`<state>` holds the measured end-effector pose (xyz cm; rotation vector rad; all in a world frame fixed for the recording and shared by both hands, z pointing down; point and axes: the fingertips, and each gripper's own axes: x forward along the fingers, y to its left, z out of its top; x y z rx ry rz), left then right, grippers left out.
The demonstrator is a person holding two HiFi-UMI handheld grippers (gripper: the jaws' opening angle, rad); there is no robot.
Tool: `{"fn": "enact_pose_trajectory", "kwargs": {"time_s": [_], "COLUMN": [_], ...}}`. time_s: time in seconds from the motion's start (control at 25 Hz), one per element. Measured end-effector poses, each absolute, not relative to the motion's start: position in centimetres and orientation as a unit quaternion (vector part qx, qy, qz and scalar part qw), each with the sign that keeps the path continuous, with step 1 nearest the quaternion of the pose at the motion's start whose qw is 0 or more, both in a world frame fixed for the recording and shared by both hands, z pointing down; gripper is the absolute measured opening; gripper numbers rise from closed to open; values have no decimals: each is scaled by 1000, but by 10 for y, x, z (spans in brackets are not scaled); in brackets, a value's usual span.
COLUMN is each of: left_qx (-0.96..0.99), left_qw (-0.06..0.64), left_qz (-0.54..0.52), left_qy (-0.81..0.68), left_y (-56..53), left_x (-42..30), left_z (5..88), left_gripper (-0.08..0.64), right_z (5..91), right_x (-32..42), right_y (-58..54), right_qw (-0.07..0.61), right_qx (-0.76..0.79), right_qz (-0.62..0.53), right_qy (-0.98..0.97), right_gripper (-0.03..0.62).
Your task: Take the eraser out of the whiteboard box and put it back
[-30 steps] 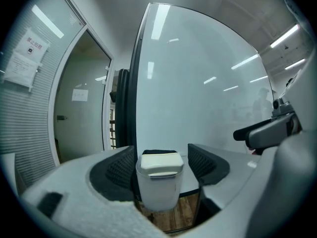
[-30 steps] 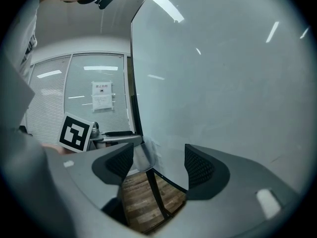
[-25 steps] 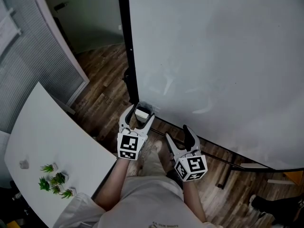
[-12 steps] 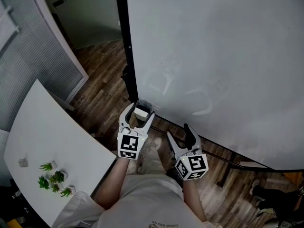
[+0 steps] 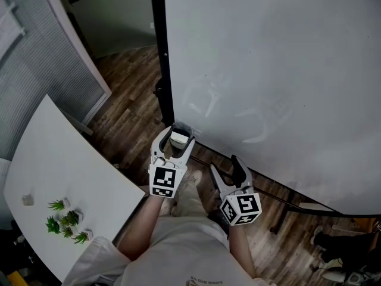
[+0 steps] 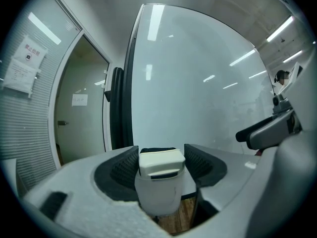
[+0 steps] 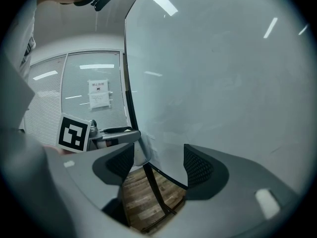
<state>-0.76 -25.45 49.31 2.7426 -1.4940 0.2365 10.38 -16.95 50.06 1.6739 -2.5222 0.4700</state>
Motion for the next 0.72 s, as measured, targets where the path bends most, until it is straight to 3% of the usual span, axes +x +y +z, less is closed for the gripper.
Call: {"fn": "enact_pose_trajectory", "kwargs": {"time_s": [0.32,0.72], "left_qx": [873,868], "left_qw": [31,4], "left_qz": [51,55], "left_qy": [-485,-493], "left_y": [-259,-259], "left_x": [-9,-9], "left_z": [490,491], "left_gripper": [270,261], "right_z": [505,508], "right_x": [102,104], "right_y": [-172,-172], "right_qw": [42,41], "right_qx": [540,541], "right_qz": [161,167], "right_qy": [-825,-823], "right_gripper": [314,310]}}
